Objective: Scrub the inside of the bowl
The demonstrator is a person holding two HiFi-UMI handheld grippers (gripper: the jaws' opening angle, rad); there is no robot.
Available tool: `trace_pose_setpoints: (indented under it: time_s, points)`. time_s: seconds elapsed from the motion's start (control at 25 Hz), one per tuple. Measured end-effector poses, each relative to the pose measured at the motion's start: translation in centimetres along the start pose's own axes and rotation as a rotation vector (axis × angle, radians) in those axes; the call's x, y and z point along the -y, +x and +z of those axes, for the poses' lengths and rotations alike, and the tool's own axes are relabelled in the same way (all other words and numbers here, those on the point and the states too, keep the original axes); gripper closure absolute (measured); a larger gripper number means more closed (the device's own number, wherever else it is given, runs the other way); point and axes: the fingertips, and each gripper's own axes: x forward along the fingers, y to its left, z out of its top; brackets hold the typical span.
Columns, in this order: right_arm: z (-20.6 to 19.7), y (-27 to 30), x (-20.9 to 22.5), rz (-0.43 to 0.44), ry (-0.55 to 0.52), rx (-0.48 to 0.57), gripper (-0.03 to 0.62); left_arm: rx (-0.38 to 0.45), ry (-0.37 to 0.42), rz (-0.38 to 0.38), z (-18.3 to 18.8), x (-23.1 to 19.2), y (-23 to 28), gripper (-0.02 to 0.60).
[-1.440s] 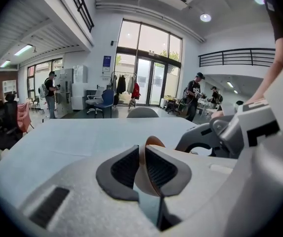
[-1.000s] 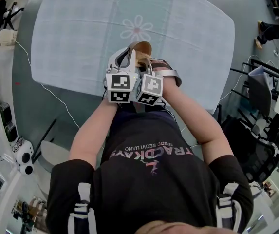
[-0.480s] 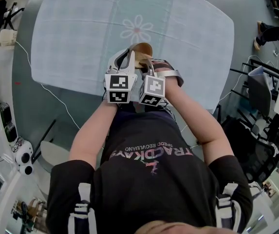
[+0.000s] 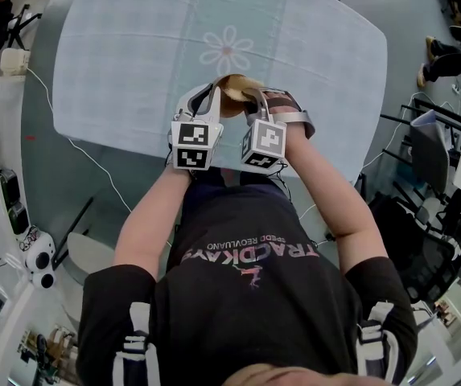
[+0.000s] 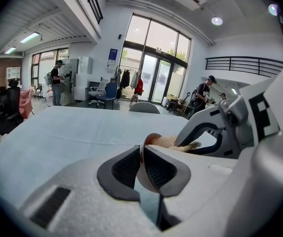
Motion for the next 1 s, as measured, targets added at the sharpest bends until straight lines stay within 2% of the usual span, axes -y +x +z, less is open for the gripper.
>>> trace_pose_setpoints:
  time_s: [0.2,0.32,0.4,0.52,0.64,0.8,1.0]
  points:
    - [0.8,-1.5,0.8,-0.034,0.1,0.113,0.562,-0.013,-0.064,0.019,-0.8,-1.3,0.2,0.554]
    - [0.8,-2.0,2.3,-0.057,0.175,0.158,0.562,-0.027,-0.056,0.0,-1.3,-1.7,0.3,0.555]
    - [0.5,-2.1,3.3,-0.063,0.212,0.173,0.562,-0.029,-0.021,-0.038,-1.5,-1.4,0.3,0.555]
    - [0.4,-2.0,4.3,-0.038,0.236,0.203,0.562,-0.039,0.097,-0.106,-1.9,-0.7,0.1,0.555]
    - [0.7,-1.6,4.1,0.045,0.187,0.238,0.562,-0.04,0.21,-0.177,-2.0,0.0,-0.3,0.555]
    - [1.1,-1.0,2.5,0.163,0.031,0.273,0.562,-0.052,0.377,-0.297,-2.5,1.4,-0.8,0.555]
    - [1.6,-0.5,0.5,0.241,-0.172,0.282,0.562,-0.062,0.58,-0.421,-2.9,3.1,-1.6,0.555]
